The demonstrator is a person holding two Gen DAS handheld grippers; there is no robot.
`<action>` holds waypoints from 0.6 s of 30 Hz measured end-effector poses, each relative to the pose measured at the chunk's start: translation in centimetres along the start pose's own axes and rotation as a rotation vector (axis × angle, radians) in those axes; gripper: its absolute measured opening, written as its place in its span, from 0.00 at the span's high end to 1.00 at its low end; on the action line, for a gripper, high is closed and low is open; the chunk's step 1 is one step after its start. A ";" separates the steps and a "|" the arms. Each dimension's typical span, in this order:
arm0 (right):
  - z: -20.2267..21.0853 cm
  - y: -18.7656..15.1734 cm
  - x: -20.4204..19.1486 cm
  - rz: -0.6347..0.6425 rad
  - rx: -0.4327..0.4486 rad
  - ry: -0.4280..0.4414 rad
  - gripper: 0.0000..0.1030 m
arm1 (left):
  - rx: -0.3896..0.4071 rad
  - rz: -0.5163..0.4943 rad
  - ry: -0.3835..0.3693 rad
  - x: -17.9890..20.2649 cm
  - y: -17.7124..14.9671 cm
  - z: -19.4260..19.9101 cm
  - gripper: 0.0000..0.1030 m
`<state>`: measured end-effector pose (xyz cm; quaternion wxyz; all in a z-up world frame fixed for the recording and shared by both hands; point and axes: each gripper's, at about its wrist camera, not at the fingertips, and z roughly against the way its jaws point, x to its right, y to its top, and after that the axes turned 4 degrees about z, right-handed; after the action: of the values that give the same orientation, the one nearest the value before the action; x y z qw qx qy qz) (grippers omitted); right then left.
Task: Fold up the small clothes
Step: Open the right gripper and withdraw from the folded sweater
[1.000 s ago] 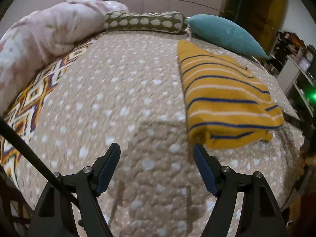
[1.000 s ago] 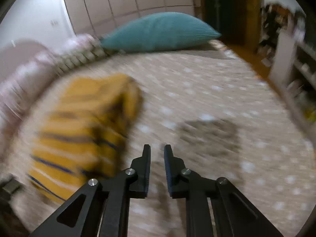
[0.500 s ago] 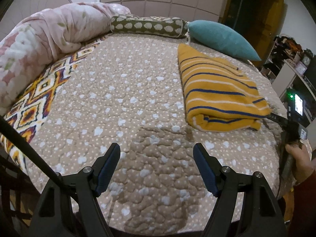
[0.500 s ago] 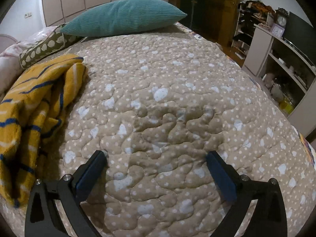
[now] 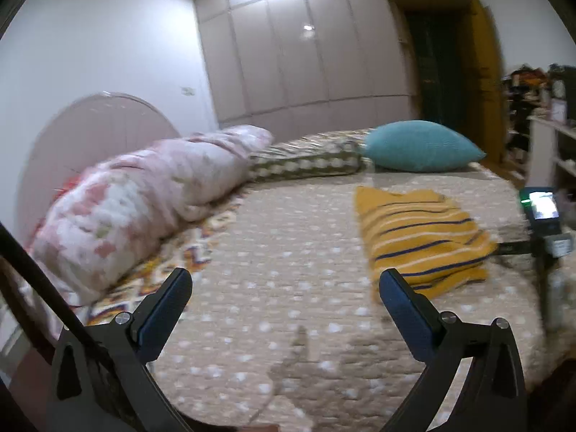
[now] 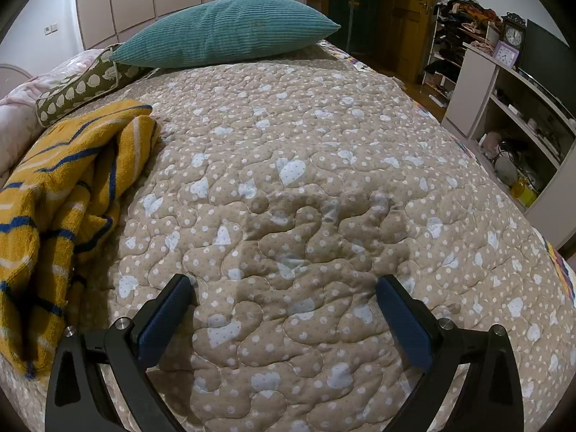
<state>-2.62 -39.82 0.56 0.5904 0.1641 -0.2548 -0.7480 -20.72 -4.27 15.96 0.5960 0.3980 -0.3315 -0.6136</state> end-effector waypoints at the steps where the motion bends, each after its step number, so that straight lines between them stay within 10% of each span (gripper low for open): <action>1: 0.0 0.0 0.0 0.000 0.000 0.000 0.00 | -0.020 0.009 -0.024 0.1 0.2 -0.3 0.00; 10: 0.0 0.0 0.0 0.000 0.000 0.000 0.00 | -0.293 0.039 -0.052 2.3 -2.6 -4.1 0.00; 18: 0.0 0.0 0.0 0.000 0.000 -0.001 0.00 | -0.338 -0.019 -0.059 4.5 -4.4 -3.9 0.00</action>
<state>-2.61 -39.78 0.57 0.5903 0.1637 -0.2548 -0.7482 -19.19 -8.13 9.87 0.6386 0.2769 -0.2372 -0.6777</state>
